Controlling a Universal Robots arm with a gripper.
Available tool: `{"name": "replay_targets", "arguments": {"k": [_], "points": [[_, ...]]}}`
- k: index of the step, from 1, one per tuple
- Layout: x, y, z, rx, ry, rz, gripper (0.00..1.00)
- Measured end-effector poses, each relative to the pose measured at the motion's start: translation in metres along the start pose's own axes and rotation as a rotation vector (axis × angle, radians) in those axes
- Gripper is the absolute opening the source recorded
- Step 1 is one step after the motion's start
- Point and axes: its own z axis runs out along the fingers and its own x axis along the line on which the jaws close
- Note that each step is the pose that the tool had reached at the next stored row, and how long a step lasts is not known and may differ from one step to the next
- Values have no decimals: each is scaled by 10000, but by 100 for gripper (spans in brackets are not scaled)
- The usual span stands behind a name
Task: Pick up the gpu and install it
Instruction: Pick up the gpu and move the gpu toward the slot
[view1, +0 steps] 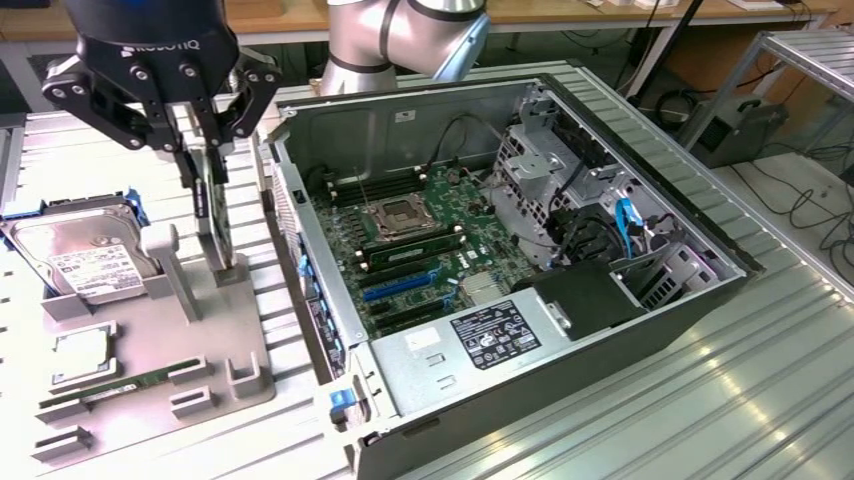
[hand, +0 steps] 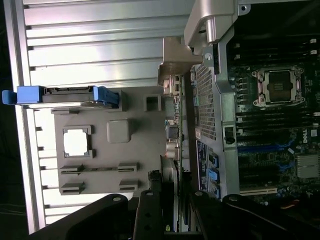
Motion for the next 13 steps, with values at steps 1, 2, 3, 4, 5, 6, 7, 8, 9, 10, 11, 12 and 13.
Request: {"name": "replay_targets", "arguments": {"k": [1, 2, 3, 4, 5, 6, 7, 8, 9, 10, 11, 12, 13], "points": [[-12, 1, 1, -1, -1, 0, 26], [-24, 2, 1, 0, 0, 0, 26], [-38, 3, 1, 0, 0, 0, 26], [-47, 4, 1, 0, 0, 0, 26], [-64, 4, 2, 0, -1, -1, 26], [-77, 6, 2, 0, 0, 0, 26], [-91, 7, 3, 0, 0, 0, 26], [-105, 8, 3, 1, 0, 0, 26], [-118, 9, 4, 0, 0, 0, 26], [-130, 10, 4, 0, 0, 0, 26], [-143, 11, 4, 0, 0, 0, 26], [-156, 12, 5, 0, -1, 0, 26], [-168, 13, 5, 0, 0, 0, 26]]}}
